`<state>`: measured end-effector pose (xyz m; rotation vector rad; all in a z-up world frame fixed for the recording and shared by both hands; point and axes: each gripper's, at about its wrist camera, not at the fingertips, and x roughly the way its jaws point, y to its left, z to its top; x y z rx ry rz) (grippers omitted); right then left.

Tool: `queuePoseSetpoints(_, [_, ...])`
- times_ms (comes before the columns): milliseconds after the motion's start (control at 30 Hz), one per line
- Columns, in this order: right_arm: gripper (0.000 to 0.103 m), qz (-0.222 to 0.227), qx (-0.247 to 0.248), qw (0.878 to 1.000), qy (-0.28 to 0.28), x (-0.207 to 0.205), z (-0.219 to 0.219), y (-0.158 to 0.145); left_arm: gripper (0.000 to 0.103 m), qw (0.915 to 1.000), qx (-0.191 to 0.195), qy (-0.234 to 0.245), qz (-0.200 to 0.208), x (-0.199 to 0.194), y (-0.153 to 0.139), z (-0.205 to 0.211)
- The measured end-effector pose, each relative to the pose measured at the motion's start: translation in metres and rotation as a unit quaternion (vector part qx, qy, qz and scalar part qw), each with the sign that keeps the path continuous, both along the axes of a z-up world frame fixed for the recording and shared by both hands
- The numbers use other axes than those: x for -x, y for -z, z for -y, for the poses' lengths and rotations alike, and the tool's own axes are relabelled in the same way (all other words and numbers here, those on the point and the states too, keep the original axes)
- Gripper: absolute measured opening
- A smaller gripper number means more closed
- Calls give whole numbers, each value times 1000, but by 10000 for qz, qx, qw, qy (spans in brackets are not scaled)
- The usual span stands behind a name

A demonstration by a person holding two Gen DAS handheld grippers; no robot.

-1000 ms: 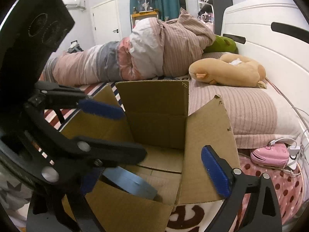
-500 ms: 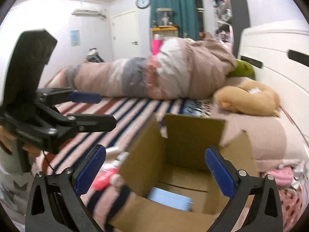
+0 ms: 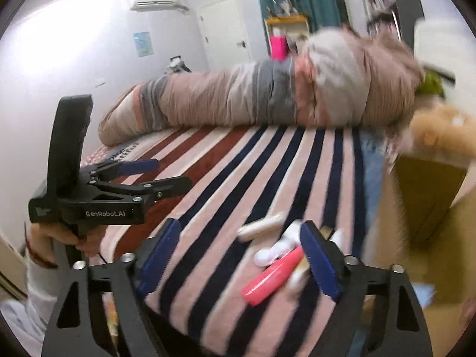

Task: Organize rigid objects
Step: 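Move the right gripper back over the remaining items, then grasp the pink spray bottle with the right gripper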

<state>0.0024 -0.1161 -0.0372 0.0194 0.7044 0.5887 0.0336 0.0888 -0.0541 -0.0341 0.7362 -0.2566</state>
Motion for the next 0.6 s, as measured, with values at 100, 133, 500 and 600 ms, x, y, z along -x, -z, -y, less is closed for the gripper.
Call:
queuePoseSetpoints(100, [71,-559,-228,9980,181,-6,-6,34,88,9999,24,-63,-104,2,19,-9])
queuePoseSetpoints(133, [70,-763,-266,9962,320,-9,-7,48,88,9999,21,-96,-140,3,26,-12])
queuePoseSetpoints(500, [49,-2094,-649,9641,1498,-45,7,135,88,9978,410,91,-514,8,60,-20])
queuePoseSetpoints(600, [49,-2160,-772,9582,1710,-56,8,142,88,9976,452,114,-503,7,61,-20])
